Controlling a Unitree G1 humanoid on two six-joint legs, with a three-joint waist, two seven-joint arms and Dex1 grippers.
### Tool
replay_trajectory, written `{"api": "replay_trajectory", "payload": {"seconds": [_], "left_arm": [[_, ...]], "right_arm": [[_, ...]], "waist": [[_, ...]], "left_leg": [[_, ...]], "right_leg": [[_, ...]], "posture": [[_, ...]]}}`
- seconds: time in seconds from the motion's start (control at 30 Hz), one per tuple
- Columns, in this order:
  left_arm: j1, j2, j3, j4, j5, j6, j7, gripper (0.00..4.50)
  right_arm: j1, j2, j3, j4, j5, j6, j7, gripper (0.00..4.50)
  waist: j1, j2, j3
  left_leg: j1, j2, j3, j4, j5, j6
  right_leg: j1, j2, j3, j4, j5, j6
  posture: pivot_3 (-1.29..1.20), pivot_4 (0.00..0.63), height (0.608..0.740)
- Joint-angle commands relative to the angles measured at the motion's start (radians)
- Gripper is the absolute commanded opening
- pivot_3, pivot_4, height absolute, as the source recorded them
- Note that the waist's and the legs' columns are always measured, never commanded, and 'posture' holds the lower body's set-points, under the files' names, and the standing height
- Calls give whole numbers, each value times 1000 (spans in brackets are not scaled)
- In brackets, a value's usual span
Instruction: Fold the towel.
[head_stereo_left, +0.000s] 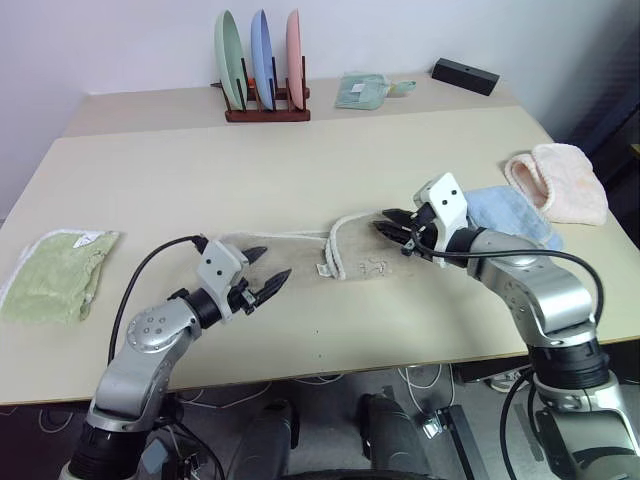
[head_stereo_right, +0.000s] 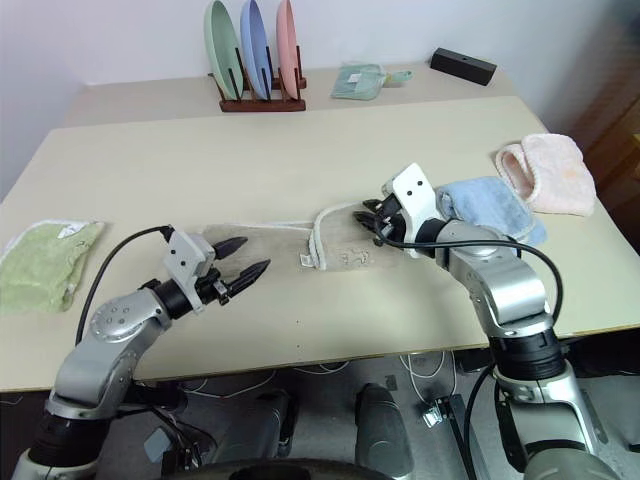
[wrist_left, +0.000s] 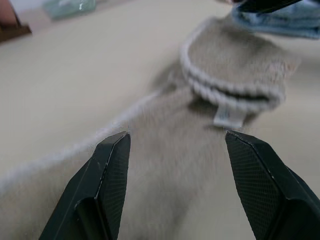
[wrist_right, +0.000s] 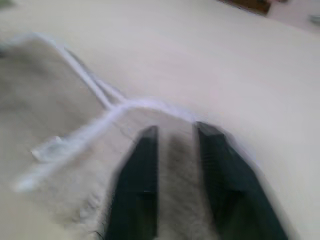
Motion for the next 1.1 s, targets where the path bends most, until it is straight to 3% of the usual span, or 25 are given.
{"api": "replay_trajectory", "payload": {"seconds": [0.03, 0.27, 0.47, 0.53, 0.67, 0.83, 1.1], "left_arm": [[23, -7, 12, -66, -8, 5, 23, 3048], [93, -27, 35, -96, -4, 14, 72, 3048], [190, -59, 90, -178, -50, 59, 132, 3048], [238, -101, 135, -221, -123, 108, 173, 3048], [293, -206, 226, -291, -312, 228, 287, 4430], [304, -315, 297, -315, -531, 393, 513, 4500], [130, -455, 402, -171, -914, 431, 954, 4500]], "right_arm": [[-29, 40, 55, 103, -69, -106, 3, 40], [-11, 80, 158, 257, -180, -196, 31, 40], [-43, 74, 60, 194, -150, -249, 32, 40], [-64, 38, 25, 139, -122, -268, 82, 40], [-93, -26, 0, 39, -62, -280, 204, 1797], [-116, -45, 18, -45, -31, -268, 279, 4321], [-94, -16, 52, -86, -41, -293, 291, 4459]], "waist": [[0, 0, 0], [0, -1, -1], [0, -1, -1], [0, -1, 0], [1, -1, 0], [1, -1, 0], [8, -2, 0]], "left_leg": [[0, 0, 0, 0, 0, 0], [0, 0, 0, 0, 0, 0], [1, 0, 0, 0, 0, 0], [1, 0, 0, 0, 0, 0], [1, 0, 0, 0, 0, 0], [1, 0, -1, 1, 0, 0], [0, 0, -2, 3, 0, 0]], "right_leg": [[0, 0, 0, 0, 0, 0], [0, 0, 0, 0, 0, 0], [1, 0, 0, 0, 0, 0], [1, 0, 0, 0, 0, 0], [1, 0, 0, 0, 0, 0], [2, 0, 0, 0, 0, 0], [2, 0, -1, 0, 0, 0]], "posture": [[0, 150, 736], [0, 150, 736], [0, 150, 736], [0, 150, 736], [0, 150, 736], [0, 150, 736], [0, 150, 736]]}}
